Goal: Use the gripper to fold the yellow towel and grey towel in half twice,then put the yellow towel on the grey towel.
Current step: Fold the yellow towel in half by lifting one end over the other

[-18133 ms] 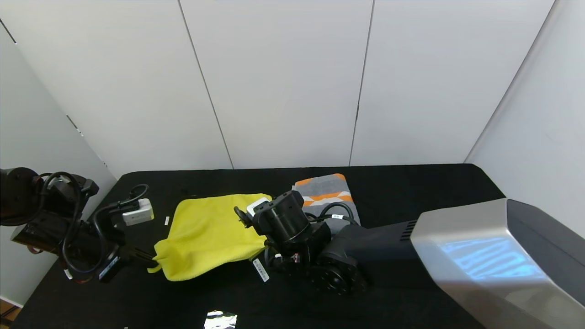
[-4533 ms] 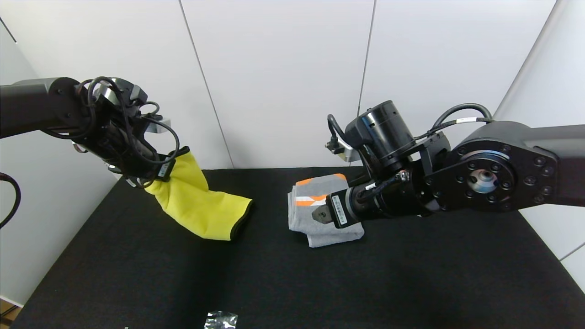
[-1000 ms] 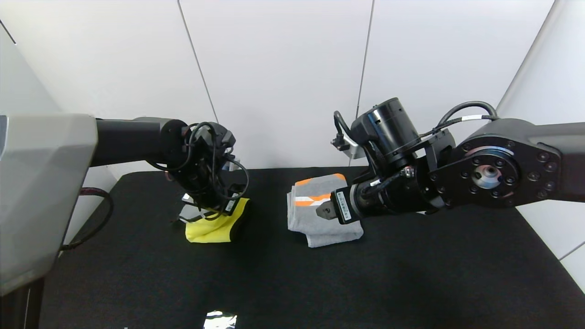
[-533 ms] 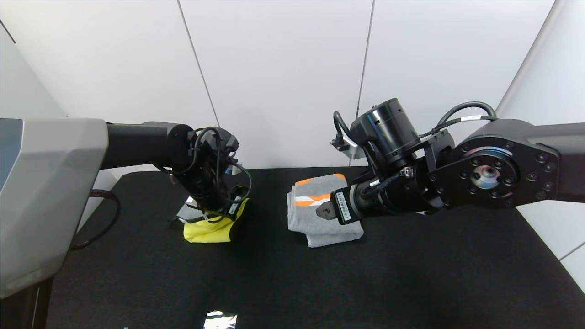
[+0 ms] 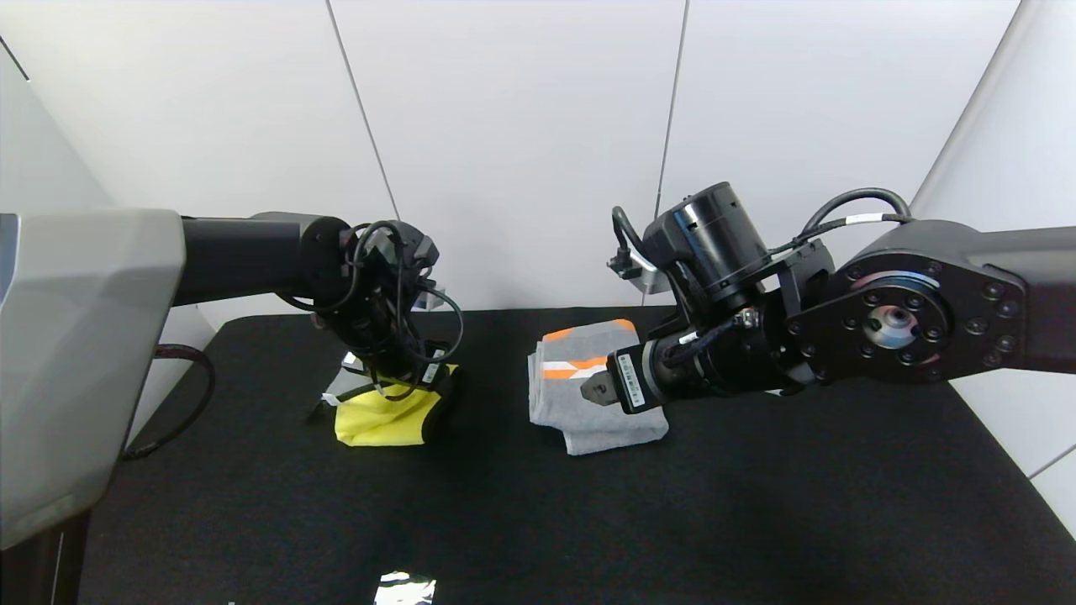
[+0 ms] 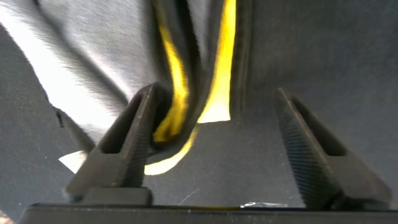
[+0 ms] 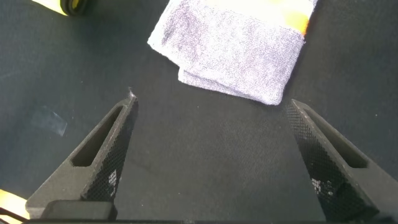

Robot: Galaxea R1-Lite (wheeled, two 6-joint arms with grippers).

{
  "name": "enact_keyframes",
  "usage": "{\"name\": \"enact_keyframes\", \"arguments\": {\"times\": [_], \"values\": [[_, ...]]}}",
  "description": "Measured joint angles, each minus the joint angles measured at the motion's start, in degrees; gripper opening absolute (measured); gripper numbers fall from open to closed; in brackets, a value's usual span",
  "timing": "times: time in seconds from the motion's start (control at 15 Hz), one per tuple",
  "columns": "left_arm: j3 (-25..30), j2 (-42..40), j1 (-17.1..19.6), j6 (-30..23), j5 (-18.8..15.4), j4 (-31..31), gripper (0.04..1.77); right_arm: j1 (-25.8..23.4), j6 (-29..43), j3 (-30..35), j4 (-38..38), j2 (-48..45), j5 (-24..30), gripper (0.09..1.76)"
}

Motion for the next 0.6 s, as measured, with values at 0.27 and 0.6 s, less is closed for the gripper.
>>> {"name": "enact_keyframes", "arguments": {"times": [0.27, 0.6], "values": [[-0.3, -0.7, -0.8, -0.1, 0.0, 0.0, 1.5, 0.0, 0.0, 0.0, 0.0, 0.0, 0.0, 1.71], [-0.8, -2.2, -0.9, -0.1, 0.3, 0.8, 1.6, 0.0, 0.0, 0.0, 0.0, 0.0, 0.0, 1.71]]}}
